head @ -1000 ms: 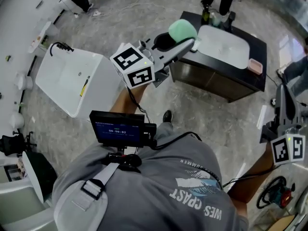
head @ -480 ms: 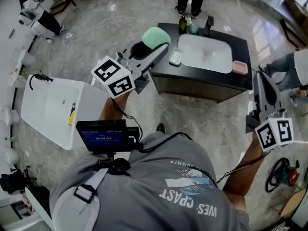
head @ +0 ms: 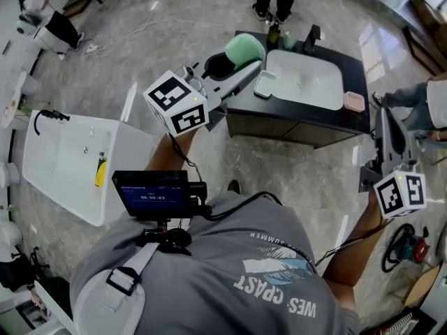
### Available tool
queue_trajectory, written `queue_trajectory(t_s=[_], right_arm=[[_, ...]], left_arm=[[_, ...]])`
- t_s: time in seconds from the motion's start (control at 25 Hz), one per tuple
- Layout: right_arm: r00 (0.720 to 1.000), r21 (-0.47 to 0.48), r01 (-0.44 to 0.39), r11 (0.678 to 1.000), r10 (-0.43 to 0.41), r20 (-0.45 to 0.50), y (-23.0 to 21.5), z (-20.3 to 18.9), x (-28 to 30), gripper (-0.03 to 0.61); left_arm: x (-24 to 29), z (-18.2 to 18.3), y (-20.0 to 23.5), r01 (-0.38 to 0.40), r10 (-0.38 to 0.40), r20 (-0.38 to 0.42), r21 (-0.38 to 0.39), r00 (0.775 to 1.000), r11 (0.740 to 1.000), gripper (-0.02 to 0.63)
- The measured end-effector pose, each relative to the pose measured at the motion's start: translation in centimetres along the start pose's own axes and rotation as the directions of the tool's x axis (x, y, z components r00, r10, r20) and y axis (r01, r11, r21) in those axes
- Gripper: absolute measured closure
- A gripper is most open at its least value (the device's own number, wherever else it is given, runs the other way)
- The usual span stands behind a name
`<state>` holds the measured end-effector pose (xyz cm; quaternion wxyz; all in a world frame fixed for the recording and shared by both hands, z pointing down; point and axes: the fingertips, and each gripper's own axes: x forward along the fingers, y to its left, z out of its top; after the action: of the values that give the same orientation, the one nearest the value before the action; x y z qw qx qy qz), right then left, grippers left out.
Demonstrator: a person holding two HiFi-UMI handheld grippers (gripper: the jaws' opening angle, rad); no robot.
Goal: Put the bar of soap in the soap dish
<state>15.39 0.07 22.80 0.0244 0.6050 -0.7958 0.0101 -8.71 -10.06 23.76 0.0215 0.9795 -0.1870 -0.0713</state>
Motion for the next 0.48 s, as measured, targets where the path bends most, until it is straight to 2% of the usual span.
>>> queue_trajectory(t_s=[0.24, 0.48], right_arm=[[1.0, -0.007, 0.002, 1.0, -0.002, -0.016, 0.5, -0.4, 0.2, 0.572], [0.999, -0.004, -0.032, 0.999, 0.032, -0.024, 0.1, -0.1, 1.9, 0.572]], left_arm=[[-0.1, -0.5, 0.1, 0.006, -0.006, 0.004, -0.006, 1.0, 1.0, 0.479], [0.2, -0.6, 1.0, -0.028, 0.028, -0.005, -0.014, 1.0, 1.0, 0.479]])
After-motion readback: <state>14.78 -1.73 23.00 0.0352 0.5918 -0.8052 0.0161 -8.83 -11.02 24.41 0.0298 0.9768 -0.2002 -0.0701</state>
